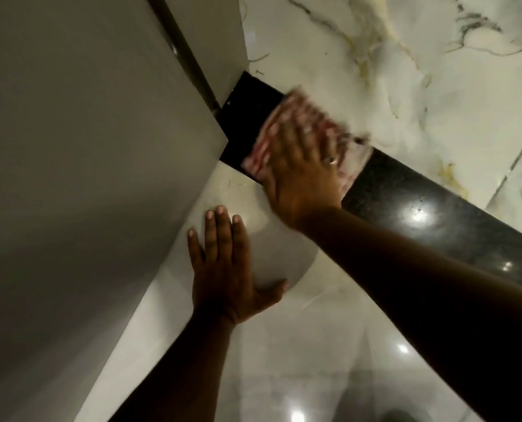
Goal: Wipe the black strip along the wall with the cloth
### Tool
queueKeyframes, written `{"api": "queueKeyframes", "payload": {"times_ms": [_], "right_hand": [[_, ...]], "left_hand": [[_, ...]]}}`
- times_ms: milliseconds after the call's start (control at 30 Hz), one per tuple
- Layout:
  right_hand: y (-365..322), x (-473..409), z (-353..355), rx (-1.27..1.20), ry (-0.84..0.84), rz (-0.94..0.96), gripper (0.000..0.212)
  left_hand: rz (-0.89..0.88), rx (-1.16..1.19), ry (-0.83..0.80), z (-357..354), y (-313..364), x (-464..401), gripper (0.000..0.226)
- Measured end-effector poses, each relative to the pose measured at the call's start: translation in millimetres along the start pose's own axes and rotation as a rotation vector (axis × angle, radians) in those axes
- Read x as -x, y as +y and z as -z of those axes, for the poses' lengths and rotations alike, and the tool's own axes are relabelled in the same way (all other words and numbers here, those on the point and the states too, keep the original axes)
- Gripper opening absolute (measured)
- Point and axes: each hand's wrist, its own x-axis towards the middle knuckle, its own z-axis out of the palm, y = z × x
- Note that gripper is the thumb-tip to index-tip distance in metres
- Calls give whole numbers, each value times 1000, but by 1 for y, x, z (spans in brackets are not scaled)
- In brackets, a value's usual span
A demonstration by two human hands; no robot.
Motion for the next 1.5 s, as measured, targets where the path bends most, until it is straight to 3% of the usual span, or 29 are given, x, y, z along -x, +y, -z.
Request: {"api": "queueKeyframes", "payload": {"times_ms": [67,133,200,267,333,400,433,500,600,667,700,767,867,900,967,1000,1133,1233,1333,1467,1500], "right_hand": [[32,29,4,99,-79,398,65],[80,46,11,141,-81,450,63],[124,56,18,112,-13,156,66],[141,61,17,40,53,-270,68],[115,54,10,-38,134,-643,70],[67,41,5,-140,174,-775,69],[44,40,0,-146,161,-685,67],[9,48,-10,-87,110,-268,64],[35,64,-9,28,23,276,62],[81,73,-4,104,25,481,59],[104,79,-2,123,46,479,58],[139,97,3,76,50,196,61],[162,122,4,-46,147,-579,66],[156,121,4,-75,175,-759,68],[128,114,-1,-140,175,-883,68],[113,115,-6,-136,154,-800,67],[81,146,-16,-20,3,47,62],[137,161,-6,88,-16,292,61],[188,178,1,38,47,37,63],[197,193,-3,-112,191,-749,65],[187,192,-4,-144,194,-869,65]], "left_hand": [[-2,-15,13,0,1,1,126],[1,-34,7,1,1,1,127],[12,-47,-22,3,3,-1,128],[16,-50,-37,5,4,-2,128],[16,-55,-39,6,5,-2,127],[14,-59,-26,6,5,-1,126],[6,-58,-17,5,5,-1,126],[-18,-63,10,5,4,-2,126],[-40,-65,24,4,1,0,128],[-43,-71,23,4,2,1,129],[-43,-69,25,3,2,1,129],[-37,-54,24,3,0,1,128],[-35,-30,27,2,3,1,127],[-31,-37,30,2,3,1,126],[-14,-51,27,2,5,2,126],[-14,-46,17,2,9,3,126],[-121,-15,-62,5,44,18,135],[-122,2,-94,1,78,37,139],[-148,-33,-112,-2,89,44,140],[-188,-64,-112,-7,104,44,137],[-188,-60,-101,-8,108,43,136]]}}
